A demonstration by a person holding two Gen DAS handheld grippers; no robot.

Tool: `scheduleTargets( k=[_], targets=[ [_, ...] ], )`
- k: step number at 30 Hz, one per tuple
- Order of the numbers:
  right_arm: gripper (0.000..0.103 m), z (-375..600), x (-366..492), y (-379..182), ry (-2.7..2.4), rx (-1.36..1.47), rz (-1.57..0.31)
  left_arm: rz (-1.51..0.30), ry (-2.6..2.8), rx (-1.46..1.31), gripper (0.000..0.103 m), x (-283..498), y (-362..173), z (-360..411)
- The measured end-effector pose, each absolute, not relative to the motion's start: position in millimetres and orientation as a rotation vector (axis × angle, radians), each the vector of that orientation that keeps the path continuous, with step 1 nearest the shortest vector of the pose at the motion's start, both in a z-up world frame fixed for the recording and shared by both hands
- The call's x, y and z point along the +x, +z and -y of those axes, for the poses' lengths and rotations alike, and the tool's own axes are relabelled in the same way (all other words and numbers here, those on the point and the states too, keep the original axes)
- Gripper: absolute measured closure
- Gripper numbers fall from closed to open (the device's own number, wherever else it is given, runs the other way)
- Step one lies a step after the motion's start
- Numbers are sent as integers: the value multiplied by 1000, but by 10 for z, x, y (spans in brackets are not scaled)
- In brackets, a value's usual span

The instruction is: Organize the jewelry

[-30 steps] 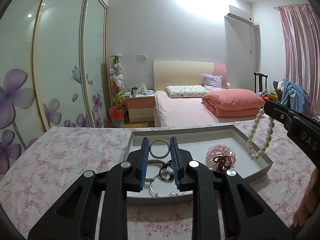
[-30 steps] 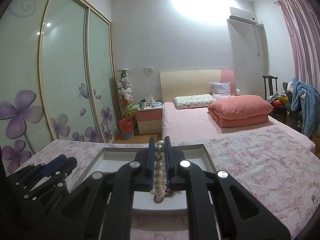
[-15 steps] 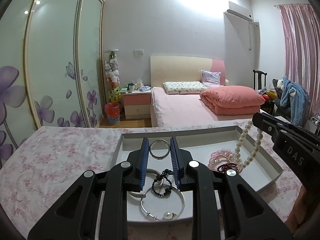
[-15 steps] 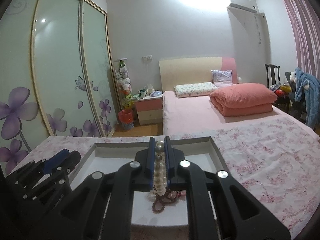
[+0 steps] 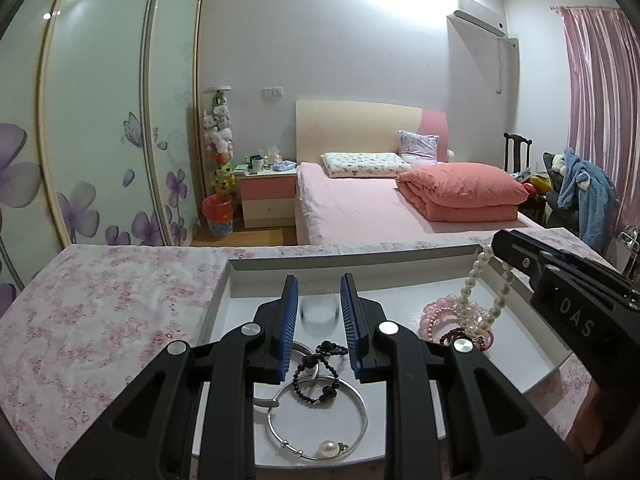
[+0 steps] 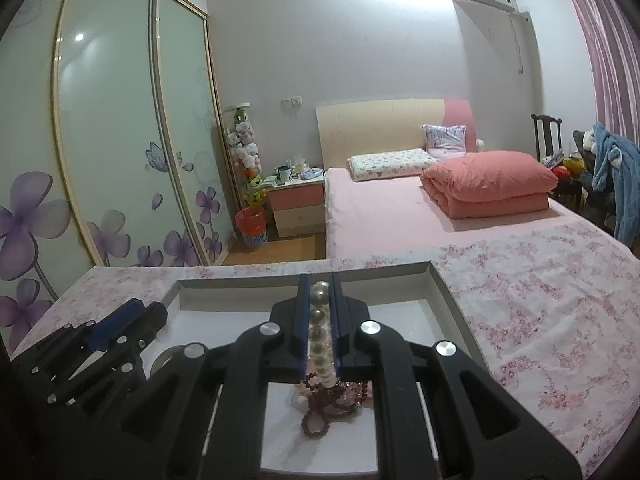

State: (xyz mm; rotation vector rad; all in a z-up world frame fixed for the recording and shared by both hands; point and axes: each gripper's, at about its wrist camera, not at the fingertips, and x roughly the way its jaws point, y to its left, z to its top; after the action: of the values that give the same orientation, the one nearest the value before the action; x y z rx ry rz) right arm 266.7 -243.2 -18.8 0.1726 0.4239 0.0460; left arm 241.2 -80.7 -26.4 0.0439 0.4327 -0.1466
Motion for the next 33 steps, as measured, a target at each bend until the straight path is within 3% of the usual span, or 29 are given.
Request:
scheduleTargets(
  k=[2, 4, 11, 15, 23, 25, 27, 33],
  targets=[
    [87, 2462, 2684, -202, 51, 184, -433, -437, -149, 37, 72, 2430, -265, 786],
    [68, 2500, 2670, -198, 53, 195, -432, -431, -145, 22, 61, 2422, -239, 742],
    [67, 2693, 2460, -75, 34, 246, -418, -411, -116, -28, 55, 2301, -88, 471],
    [57, 2709, 2176, -15, 42, 241, -435, -406, -104, -34, 49, 2069, -7, 275],
    [25, 2498, 1425, 19, 76, 160, -462, -407, -71, -34, 29, 1481, 17, -36],
    [13, 2447, 1292, 25, 81, 154, -462, -403, -70, -31, 18, 1351, 18, -55],
    [7, 2405, 1182, 37, 80, 147, -455, -391, -56, -12, 10, 1219, 25, -45],
    [4, 2274, 947, 70, 82, 116, -452, -362, -46, 34, 2, 985, 59, 63]
  ],
)
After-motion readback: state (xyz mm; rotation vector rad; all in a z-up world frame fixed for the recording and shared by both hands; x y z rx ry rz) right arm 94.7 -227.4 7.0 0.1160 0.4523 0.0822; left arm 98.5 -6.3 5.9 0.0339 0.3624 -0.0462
